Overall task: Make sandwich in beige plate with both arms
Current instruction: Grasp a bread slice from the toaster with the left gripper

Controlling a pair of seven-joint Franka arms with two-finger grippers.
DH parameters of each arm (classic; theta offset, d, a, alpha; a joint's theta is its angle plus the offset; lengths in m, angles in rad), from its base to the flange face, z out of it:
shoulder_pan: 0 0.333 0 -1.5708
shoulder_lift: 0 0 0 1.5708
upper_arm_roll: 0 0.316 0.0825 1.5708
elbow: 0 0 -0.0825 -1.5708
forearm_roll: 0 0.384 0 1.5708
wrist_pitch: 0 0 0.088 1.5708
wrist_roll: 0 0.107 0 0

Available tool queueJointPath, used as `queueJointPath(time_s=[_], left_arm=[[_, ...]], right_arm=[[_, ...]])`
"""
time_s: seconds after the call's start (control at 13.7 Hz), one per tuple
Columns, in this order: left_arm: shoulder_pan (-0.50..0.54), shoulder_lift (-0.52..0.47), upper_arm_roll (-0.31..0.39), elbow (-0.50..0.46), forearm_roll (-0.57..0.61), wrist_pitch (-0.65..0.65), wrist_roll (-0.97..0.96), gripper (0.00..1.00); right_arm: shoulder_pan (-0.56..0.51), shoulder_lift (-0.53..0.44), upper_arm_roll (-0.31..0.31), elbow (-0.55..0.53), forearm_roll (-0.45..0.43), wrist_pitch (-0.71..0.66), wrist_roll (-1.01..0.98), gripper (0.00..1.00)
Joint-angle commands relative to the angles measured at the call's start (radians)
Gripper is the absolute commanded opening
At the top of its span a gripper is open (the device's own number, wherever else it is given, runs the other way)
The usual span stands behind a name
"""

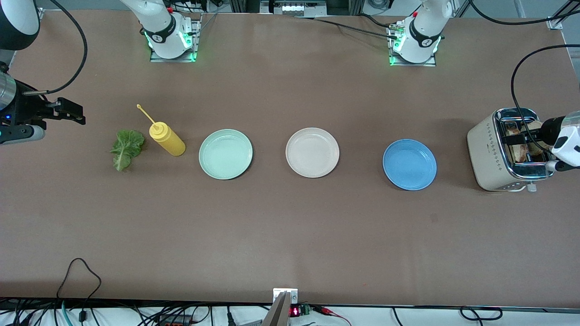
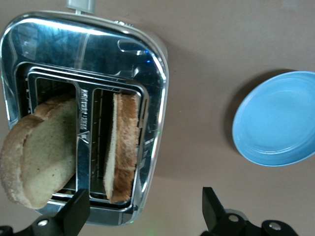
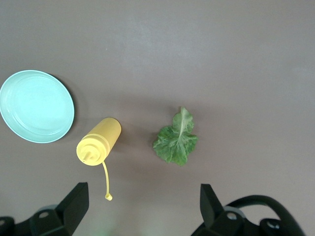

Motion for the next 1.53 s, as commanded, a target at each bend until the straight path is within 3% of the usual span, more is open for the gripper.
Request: queueJointPath(time_s=[0.0, 0.29, 0.66, 0.8, 1.09, 1.24, 1.46], left_arm=[[0.016, 0.02, -0.013, 0.018, 0.054, 0.0, 0.008, 1.0], [0.022, 0.055, -0.012, 0.018, 0.056, 0.011, -0.007, 0.49], [0.022, 0.048, -0.013, 0.036, 0.055, -0.004, 0.001, 0.08], [0.022, 0.031, -0.022, 0.091, 0.056, -0.076, 0.005, 0.02], [0.008, 0.031, -0.041, 0.356, 0.055, -0.36, 0.06, 0.01], [0.008, 0.031, -0.1, 0.435, 0.041, -0.438, 0.103, 0.01], [0.009, 0.034, -0.257, 0.418, -0.074, -0.503, 0.042, 0.01]], right_arm=[[0.004, -0.016, -0.001, 0.002, 0.0, -0.015, 0.014, 1.0], [0.004, -0.014, 0.001, 0.002, 0.0, -0.013, 0.016, 1.0], [0.004, -0.013, 0.001, 0.002, 0.0, -0.012, 0.014, 1.0], [0.004, -0.013, 0.001, 0.002, 0.001, -0.01, 0.016, 1.0], [0.004, -0.013, 0.001, 0.002, 0.001, -0.015, 0.016, 1.0], [0.004, -0.011, 0.001, 0.002, 0.001, -0.012, 0.016, 1.0], [0.005, -0.011, 0.001, 0.002, 0.001, -0.012, 0.016, 1.0]])
